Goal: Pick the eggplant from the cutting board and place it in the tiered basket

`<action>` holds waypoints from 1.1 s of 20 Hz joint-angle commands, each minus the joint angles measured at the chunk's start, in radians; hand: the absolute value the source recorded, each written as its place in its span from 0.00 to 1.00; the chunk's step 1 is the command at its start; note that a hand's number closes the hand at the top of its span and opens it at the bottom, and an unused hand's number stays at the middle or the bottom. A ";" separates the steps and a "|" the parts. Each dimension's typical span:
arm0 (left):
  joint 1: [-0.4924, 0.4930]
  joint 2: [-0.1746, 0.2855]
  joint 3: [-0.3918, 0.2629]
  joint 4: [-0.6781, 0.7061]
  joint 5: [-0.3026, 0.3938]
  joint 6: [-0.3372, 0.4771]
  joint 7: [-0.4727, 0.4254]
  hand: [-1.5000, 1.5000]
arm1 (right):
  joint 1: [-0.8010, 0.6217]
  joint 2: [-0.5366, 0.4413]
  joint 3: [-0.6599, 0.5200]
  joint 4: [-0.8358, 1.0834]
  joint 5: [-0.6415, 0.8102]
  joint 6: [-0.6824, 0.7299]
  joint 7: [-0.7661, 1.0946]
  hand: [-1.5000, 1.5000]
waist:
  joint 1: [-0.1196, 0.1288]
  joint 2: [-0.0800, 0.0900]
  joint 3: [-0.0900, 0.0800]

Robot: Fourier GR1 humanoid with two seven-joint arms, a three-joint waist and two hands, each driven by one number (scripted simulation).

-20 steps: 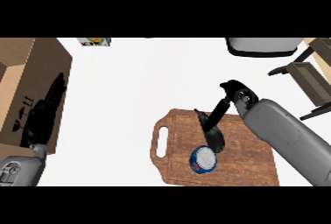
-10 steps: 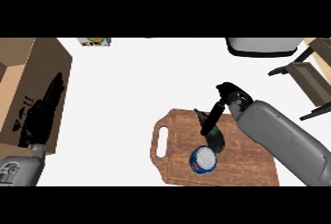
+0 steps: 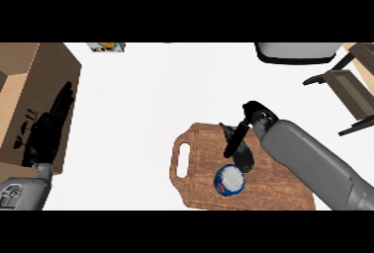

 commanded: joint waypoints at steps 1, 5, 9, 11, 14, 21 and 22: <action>0.023 0.018 0.012 -0.038 0.002 -0.020 0.021 0.50 | 0.017 0.014 -0.012 -0.042 0.002 -0.015 0.220 0.00 | -0.004 -0.004 0.000; 0.019 -0.029 0.004 0.049 -0.028 0.000 -0.055 0.50 | 0.007 0.071 -0.028 0.106 0.035 -0.003 0.117 0.00 | 0.006 0.005 0.000; 0.002 0.003 0.042 -0.014 -0.003 -0.029 0.003 0.50 | 0.071 0.084 -0.018 0.047 0.051 -0.016 0.134 0.00 | -0.001 0.000 0.000; 0.036 -0.037 0.010 -0.020 -0.041 0.006 -0.014 0.50 | 0.031 0.106 -0.049 0.114 0.055 0.008 0.115 0.00 | 0.005 0.002 0.001; -0.035 -0.039 0.015 0.036 -0.049 -0.013 -0.017 0.50 | 0.012 0.130 -0.078 0.167 0.048 0.034 0.089 0.00 | 0.003 0.004 0.001; 0.007 -0.028 0.054 0.036 -0.005 -0.054 -0.050 0.50 | 0.066 0.128 -0.063 0.179 0.000 0.202 -0.072 1.00 | 0.006 0.006 0.001; -0.001 -0.030 0.036 0.015 -0.027 -0.045 -0.022 0.50 | 0.044 0.140 -0.021 0.176 0.043 0.195 -0.047 1.00 | 0.008 0.004 0.001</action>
